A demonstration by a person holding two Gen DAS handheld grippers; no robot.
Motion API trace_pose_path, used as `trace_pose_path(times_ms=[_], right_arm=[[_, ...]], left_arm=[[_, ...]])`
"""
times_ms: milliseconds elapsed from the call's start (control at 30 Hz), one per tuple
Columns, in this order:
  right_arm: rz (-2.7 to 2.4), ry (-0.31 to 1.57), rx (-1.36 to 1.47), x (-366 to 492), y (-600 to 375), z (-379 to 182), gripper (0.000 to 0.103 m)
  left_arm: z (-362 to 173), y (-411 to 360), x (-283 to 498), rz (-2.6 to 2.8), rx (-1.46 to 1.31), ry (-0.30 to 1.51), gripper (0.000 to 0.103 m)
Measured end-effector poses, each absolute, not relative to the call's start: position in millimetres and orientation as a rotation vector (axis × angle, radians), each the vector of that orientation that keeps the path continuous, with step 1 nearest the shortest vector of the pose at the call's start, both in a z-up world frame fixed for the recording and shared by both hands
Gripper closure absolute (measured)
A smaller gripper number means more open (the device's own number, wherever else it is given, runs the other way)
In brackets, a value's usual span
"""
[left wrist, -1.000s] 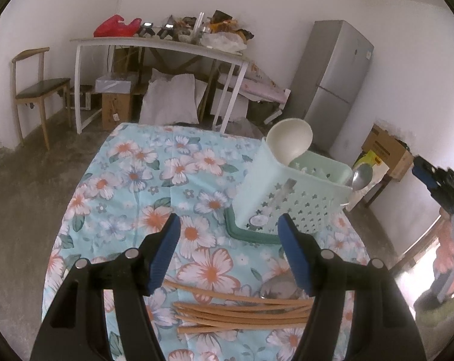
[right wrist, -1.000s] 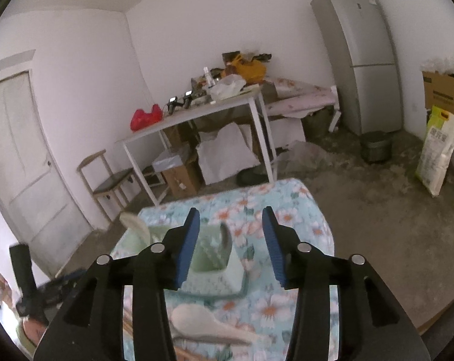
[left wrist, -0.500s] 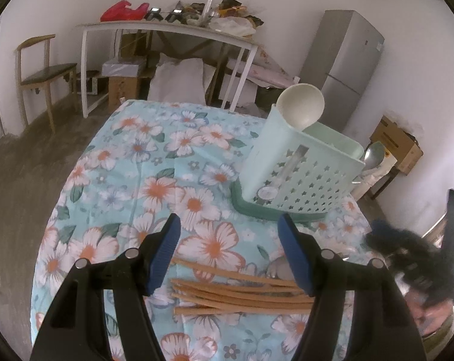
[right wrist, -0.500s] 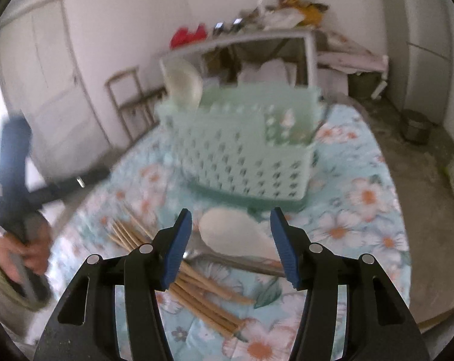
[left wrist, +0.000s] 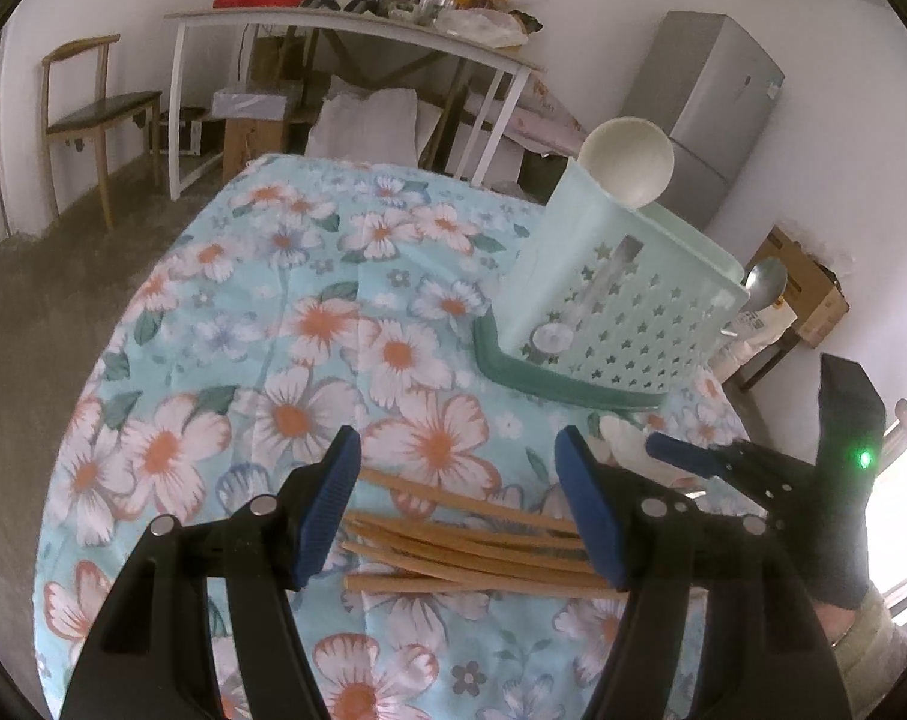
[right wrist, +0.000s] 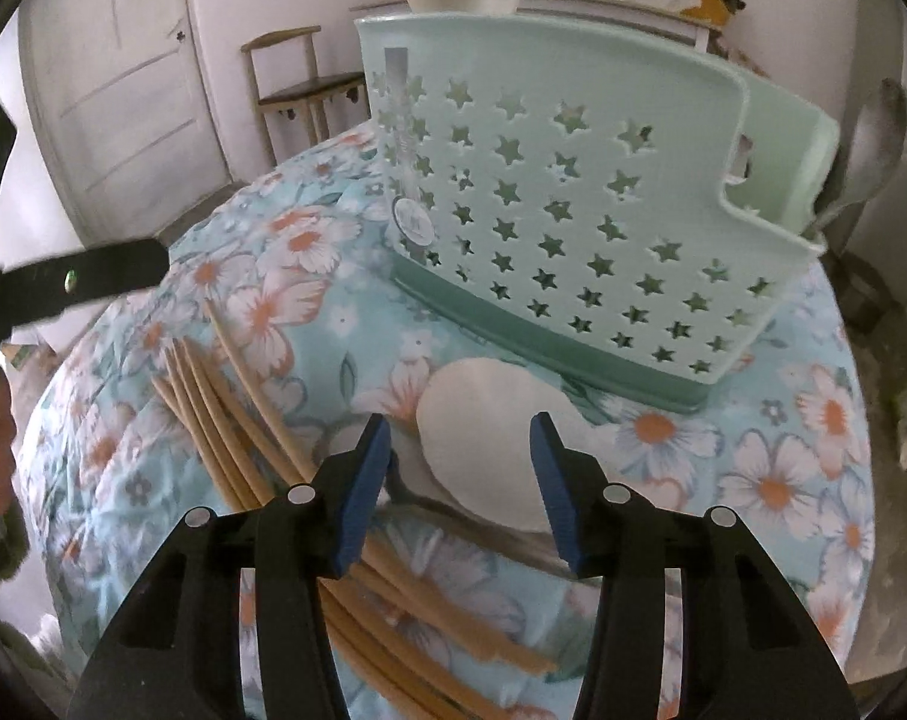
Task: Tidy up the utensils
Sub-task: 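Grasp the white rice paddle with the right gripper and lift it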
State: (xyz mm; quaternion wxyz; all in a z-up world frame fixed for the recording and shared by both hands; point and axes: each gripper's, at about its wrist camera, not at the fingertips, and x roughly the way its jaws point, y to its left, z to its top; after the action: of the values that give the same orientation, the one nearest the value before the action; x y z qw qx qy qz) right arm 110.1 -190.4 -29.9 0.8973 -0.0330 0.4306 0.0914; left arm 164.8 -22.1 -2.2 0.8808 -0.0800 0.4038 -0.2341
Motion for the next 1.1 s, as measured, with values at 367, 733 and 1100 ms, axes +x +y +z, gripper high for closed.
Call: trace_pose_path(times_ms=[367,733,1100], right_arm=[[0.046,0.972,-0.093,144.3,-172.2,-42.5,0.057],[-0.024,0.95,-0.113,148.7,-162.7,-33.1,0.093],[-0.048,0.793,0.071,110.5,-213.9,32.8,0.099]], left_arm=[[-7.9,-17.8,164.4,-0.482,-0.193,0.859,0.038],[-4.6,-8.4,160.1,-0.471,-0.208,0.849,0.038],[-13.5,-46.0,173.5,-0.539,-0.133,0.835,0.043]])
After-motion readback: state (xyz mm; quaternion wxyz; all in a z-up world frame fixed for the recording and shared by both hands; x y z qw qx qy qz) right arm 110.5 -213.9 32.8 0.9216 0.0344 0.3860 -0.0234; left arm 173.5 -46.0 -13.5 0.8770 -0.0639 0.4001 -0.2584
